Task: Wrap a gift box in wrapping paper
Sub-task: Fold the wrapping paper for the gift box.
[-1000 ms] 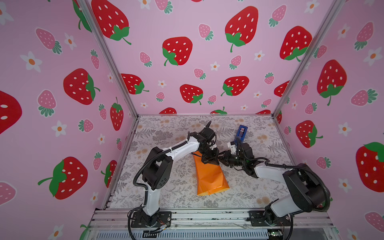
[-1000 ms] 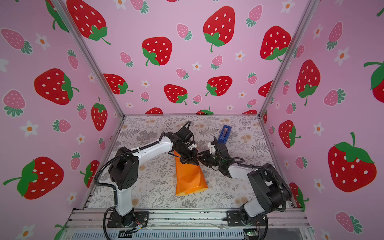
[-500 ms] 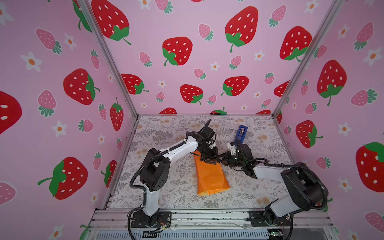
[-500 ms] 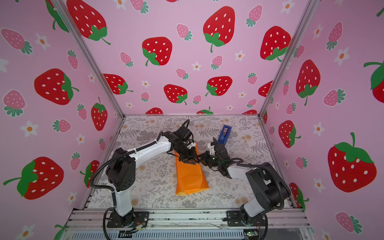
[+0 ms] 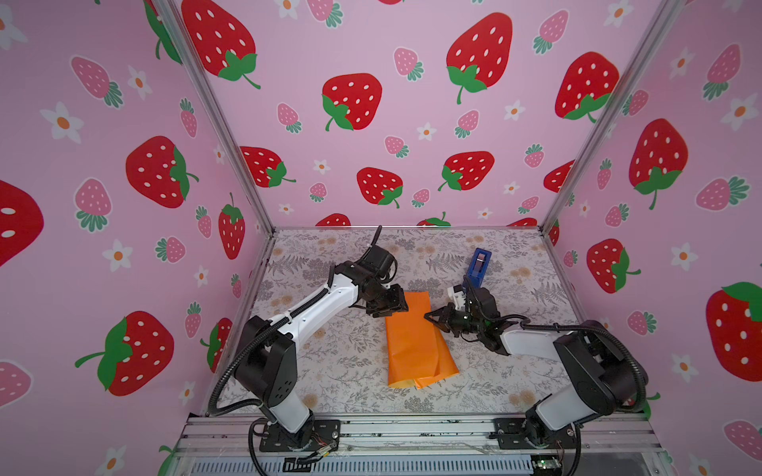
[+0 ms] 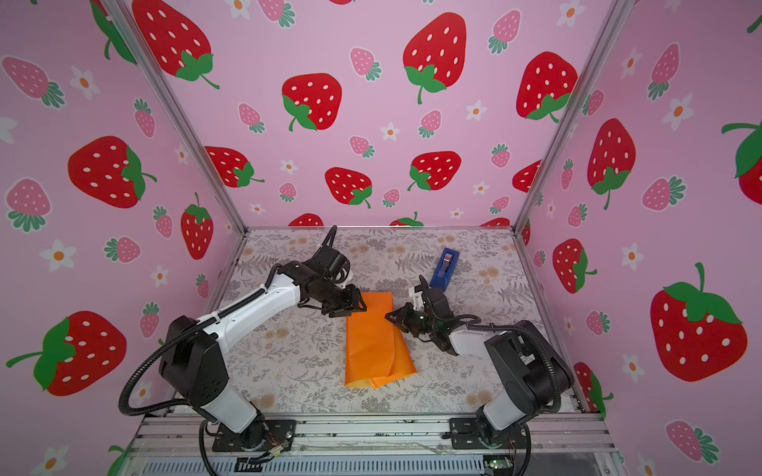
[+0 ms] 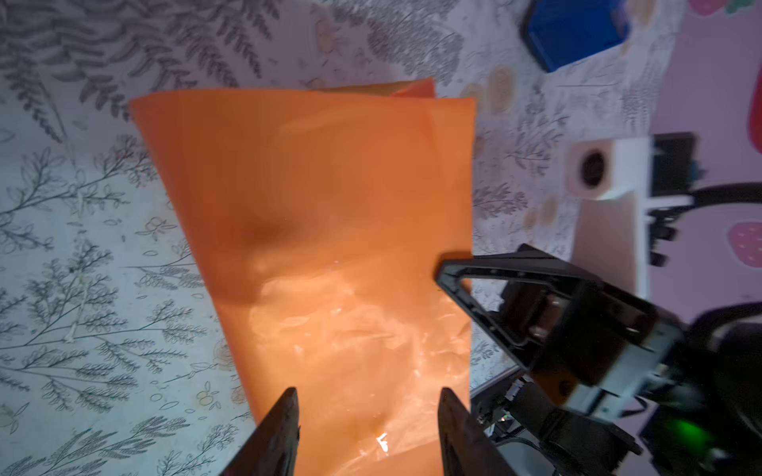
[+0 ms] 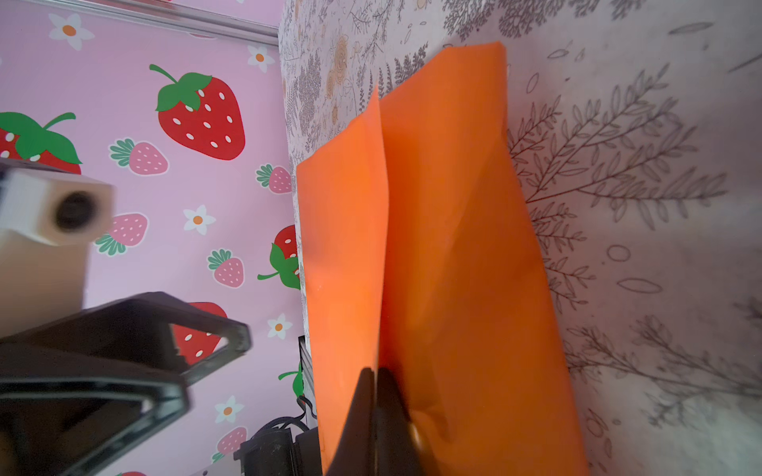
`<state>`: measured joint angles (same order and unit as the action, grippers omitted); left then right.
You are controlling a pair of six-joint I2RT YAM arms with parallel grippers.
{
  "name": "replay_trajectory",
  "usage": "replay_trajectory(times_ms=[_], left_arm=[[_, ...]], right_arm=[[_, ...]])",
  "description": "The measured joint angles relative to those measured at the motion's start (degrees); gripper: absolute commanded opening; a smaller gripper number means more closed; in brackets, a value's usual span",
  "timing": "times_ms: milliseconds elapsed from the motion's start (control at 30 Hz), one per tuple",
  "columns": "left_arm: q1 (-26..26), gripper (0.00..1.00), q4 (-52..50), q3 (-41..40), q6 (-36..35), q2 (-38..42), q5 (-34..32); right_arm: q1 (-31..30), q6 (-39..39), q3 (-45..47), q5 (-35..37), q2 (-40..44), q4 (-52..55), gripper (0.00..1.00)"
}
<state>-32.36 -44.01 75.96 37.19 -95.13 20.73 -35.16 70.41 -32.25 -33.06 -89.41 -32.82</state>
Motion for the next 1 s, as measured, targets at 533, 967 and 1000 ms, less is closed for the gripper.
replay_trajectory(times_ms=[533,967,1000], left_arm=[[0.13,0.59,2.75,-5.68,-1.22,-4.35,0.61],[0.26,0.59,4.22,-5.77,-1.44,-4.72,1.77],[0.28,0.59,4.55,-5.92,-1.42,-4.72,2.03]], right_arm=[[0.44,-3.19,-2.01,0.00,1.97,5.35,0.28],[10.16,-21.20,-5.05,2.89,8.37,28.26,0.28],[10.12,-22.27,-4.83,2.75,7.45,29.03,0.27]])
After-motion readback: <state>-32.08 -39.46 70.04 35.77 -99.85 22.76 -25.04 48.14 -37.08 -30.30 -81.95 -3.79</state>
